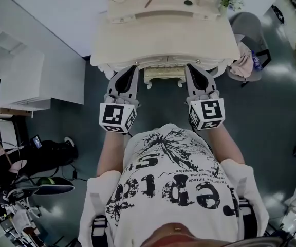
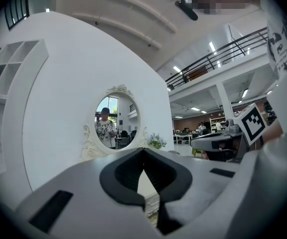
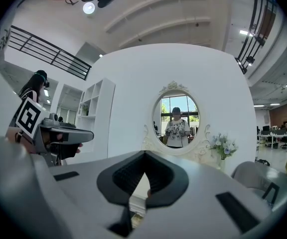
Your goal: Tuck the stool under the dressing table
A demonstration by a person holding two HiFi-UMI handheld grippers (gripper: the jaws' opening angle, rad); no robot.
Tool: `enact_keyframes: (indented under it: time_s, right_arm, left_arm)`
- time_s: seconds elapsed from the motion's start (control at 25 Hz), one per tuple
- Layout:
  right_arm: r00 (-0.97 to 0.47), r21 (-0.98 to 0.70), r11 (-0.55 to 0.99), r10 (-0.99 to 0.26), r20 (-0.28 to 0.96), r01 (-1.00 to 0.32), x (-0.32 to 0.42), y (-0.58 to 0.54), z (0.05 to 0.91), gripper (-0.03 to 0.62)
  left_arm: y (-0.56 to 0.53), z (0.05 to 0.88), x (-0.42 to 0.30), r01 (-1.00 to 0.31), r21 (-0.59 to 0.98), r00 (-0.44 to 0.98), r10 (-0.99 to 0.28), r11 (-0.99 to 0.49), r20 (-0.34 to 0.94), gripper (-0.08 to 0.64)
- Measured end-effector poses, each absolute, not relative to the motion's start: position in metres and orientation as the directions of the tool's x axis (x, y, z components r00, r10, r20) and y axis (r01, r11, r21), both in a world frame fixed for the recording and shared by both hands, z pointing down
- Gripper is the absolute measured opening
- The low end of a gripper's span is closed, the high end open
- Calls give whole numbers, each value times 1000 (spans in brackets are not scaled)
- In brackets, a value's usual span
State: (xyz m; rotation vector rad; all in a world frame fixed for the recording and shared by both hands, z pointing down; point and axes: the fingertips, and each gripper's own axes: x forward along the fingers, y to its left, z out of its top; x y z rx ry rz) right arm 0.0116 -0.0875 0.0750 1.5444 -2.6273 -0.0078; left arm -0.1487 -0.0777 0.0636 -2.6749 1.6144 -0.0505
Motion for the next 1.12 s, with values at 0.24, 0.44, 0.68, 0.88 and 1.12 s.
enact_keyframes:
  time_s: [0.24,0.44,0.68,0.88,1.12]
  right_arm:
    - [-494,59,501,-864,98,-864,14,-92,77,17]
    - [-505,52,511,-858,97,-858,16,-89,80,17]
    - [-502,30,508,-858,110,-861,21,-90,86,17]
    - [-497,18,503,-859,120,-864,27,-91,89,17]
    - [-492,29,499,-861,131,-866,32,-92,93,17]
  left_arm:
    - [-84,61,-142,-883,-23,468,-884,-468,17,20]
    - [-81,64,-136,-885,-12,464,-885,-465,27,20]
    - [-81,75,-134,-891,7,454,-890,-454,49,20]
    - [-83,80,-135,-896,20,444,-894,-444,59,20]
    - [-87,80,-132,-895,21,446,-893,-446,63,20]
